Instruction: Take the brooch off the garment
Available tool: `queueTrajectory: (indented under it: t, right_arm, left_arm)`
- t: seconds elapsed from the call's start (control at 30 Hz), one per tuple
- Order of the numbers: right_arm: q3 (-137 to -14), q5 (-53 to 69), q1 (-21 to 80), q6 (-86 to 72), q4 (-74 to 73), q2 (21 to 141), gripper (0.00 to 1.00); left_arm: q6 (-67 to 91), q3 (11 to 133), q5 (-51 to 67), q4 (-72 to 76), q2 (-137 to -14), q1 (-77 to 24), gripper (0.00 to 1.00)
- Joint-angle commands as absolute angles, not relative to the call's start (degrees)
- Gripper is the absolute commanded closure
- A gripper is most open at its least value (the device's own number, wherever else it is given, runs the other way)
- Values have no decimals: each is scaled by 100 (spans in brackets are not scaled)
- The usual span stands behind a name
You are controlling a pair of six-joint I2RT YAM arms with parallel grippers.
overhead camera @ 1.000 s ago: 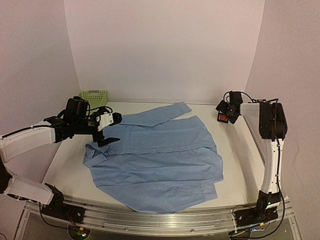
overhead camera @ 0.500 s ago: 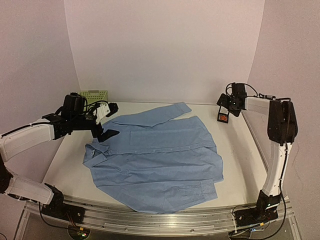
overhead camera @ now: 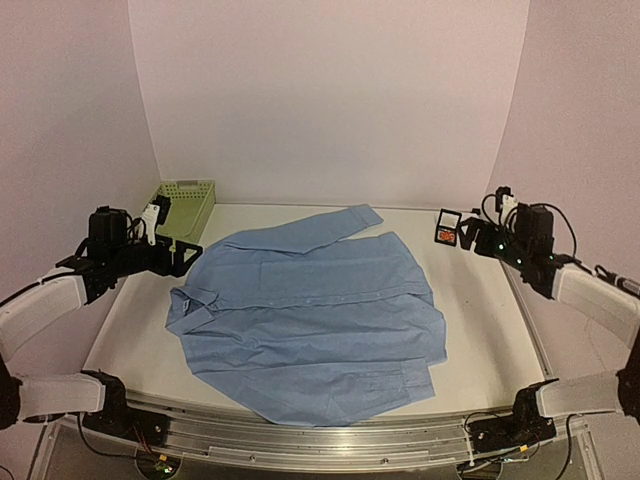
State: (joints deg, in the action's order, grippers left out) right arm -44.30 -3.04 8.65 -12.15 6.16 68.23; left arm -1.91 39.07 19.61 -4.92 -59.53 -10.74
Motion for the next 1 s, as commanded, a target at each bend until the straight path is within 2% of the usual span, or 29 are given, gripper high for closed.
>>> queueTrajectory:
  t: [0.0,0.23,0.47,0.67,0.8,0.97]
  right_arm:
    - [-3186,-144,844,-955,1025,5559,2]
    - [-1882,304,844,-819,1040,3898,2]
    - [-1382,473,843,-655,1076,3281,2]
    - [-1065,111,843,-649,1282,2982,2]
    - [-963,18,844,-650,1354,2923,2]
    - [-941,0,842,-637,1371,2870,2]
  left_arm:
    - [569,3312,2099,-441,-5302,-1006,0]
    - [-575,2958,1568,-913,-5000,-966,1]
    - [-1653,3088,1281,-920,-5861,-964,3]
    - [-851,2736,1449,-263,-5391,-953,0]
    - [513,2666,501,-22,-5405,-910,0]
    - [851,2556,-338,-36,-5141,-836,0]
